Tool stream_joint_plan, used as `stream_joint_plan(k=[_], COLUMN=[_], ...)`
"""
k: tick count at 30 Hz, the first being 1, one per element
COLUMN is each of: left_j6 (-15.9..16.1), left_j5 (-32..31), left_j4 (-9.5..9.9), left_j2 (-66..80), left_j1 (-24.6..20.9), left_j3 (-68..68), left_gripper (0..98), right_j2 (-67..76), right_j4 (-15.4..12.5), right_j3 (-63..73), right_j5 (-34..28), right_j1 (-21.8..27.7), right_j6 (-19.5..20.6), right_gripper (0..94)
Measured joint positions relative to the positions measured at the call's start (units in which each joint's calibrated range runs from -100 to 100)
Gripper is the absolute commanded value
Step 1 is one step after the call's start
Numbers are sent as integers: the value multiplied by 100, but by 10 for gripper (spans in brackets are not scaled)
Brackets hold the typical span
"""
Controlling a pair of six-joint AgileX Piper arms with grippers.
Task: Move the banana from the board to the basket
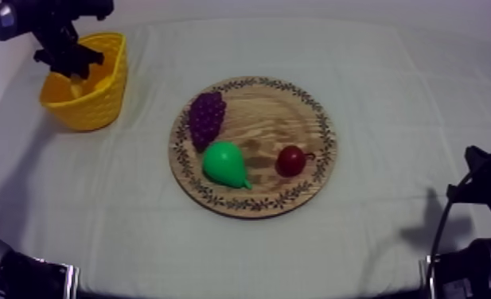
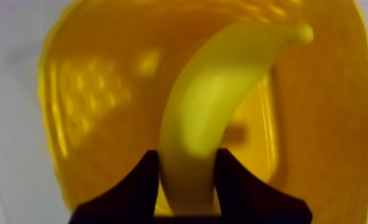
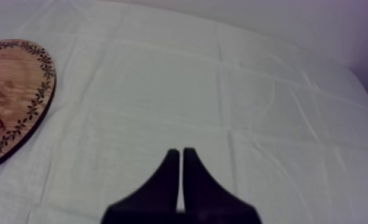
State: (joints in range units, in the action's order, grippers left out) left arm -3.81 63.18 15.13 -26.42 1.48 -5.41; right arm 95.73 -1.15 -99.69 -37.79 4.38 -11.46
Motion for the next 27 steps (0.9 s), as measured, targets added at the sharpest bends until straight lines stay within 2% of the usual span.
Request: stream_joint_plan(k=[8, 11, 16, 19, 21, 24, 27], left_j6=[-5, -45, -41, 52, 194, 421, 576], left_j5=[-412, -586, -1180, -1630, -2000, -2546, -3072], left_j4=[-10, -17, -78, -229, -439, -770, -952], left_j2=[167, 267, 649, 1050, 1385, 1947, 2625], left_j1=[-77, -94, -87, -82, -79, -25, 89], left_j3=[-313, -505, -994, -1417, -1818, -2436, -3134], left_gripper=[466, 394, 198, 91, 46, 17, 7], right_j2=[0, 0, 0, 0, 0, 0, 0], right_j4=[0, 0, 0, 0, 0, 0, 0], right_j3=[0, 0, 0, 0, 0, 0, 0], right_j5=[-11, -11, -11, -11, -11, -11, -11], right_j1=[-3, -3, -3, -3, 0, 0, 0], right_j6=[0, 0, 0, 0, 0, 0, 0], right_gripper=[3, 3, 3, 3, 3, 3, 3])
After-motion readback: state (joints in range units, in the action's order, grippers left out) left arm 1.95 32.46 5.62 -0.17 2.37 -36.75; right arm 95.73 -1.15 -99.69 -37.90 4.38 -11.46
